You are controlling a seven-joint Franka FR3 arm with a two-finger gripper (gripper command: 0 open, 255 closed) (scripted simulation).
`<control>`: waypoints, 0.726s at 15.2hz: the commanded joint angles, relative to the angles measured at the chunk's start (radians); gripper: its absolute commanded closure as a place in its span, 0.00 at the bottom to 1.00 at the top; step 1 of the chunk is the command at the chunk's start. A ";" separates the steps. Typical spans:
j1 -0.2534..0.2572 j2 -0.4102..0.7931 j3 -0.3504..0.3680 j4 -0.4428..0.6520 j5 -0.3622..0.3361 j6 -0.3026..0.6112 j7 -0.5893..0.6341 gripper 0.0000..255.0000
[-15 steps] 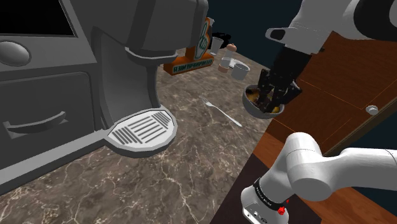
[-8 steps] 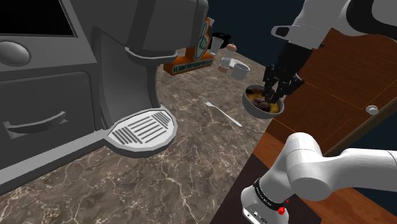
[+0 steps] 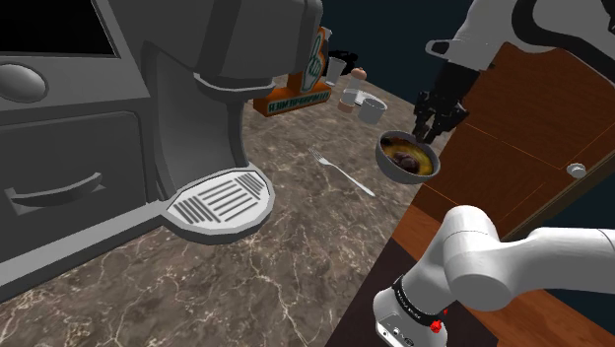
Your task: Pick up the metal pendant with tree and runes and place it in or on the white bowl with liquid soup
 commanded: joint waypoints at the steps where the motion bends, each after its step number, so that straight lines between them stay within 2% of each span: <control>1: 0.003 0.029 -0.051 0.033 -0.038 0.005 -0.047 1.00; 8: 0.032 0.143 -0.244 0.176 -0.149 0.024 -0.223 1.00; 11: 0.025 0.126 -0.252 0.127 -0.160 0.057 -0.219 1.00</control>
